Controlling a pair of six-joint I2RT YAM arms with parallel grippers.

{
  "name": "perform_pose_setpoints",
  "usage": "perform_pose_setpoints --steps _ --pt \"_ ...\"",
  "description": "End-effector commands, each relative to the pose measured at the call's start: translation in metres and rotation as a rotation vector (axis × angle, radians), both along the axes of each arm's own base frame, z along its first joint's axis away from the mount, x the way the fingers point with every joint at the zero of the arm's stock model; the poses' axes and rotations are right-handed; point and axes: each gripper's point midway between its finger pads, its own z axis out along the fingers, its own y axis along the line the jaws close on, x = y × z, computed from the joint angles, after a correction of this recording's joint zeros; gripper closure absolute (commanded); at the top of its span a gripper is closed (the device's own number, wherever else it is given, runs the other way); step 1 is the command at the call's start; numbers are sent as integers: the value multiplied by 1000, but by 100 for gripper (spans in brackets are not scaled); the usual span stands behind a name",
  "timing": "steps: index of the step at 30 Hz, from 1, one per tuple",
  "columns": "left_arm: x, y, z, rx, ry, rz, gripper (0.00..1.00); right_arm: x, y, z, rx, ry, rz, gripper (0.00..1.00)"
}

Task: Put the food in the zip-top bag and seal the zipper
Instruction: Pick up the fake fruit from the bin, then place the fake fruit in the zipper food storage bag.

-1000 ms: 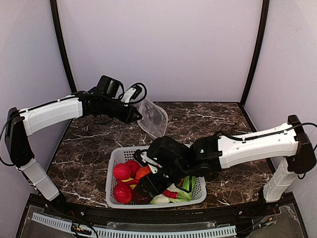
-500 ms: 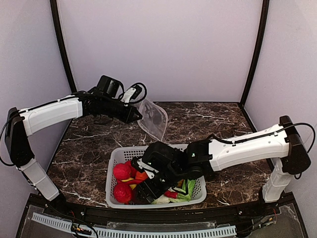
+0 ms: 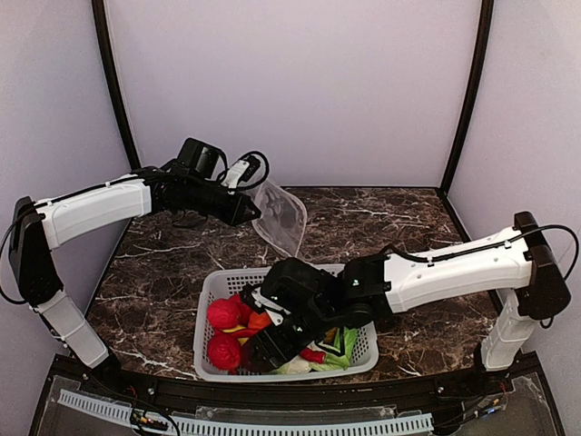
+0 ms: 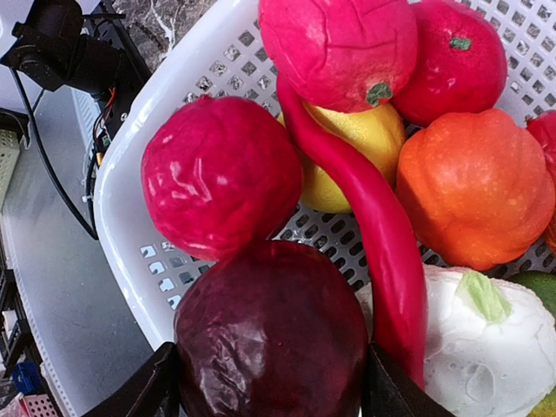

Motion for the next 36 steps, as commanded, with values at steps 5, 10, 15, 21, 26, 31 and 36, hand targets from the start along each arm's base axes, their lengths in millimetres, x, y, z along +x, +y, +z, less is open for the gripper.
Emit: perform_pose_setpoints --steps 5,10,15,21,26,31,36 --pt "-3 6 6 -7 -10 14 99 40 -17 77 76 -204 -150 56" --pt "-3 5 7 -12 -9 12 99 64 -40 111 76 -319 -230 56" --pt "-3 6 7 -10 -10 12 99 95 -61 128 72 -406 -319 56" --pt "-3 7 7 -5 -16 16 99 141 -73 145 38 -550 -436 56" --pt "-3 5 7 -13 -11 12 99 169 -68 164 84 -610 -493 56" --pt "-3 5 6 -15 -8 11 99 182 -52 174 165 -622 -488 56" --pt "-3 4 1 -17 -3 11 99 198 -42 178 192 -629 -500 56"
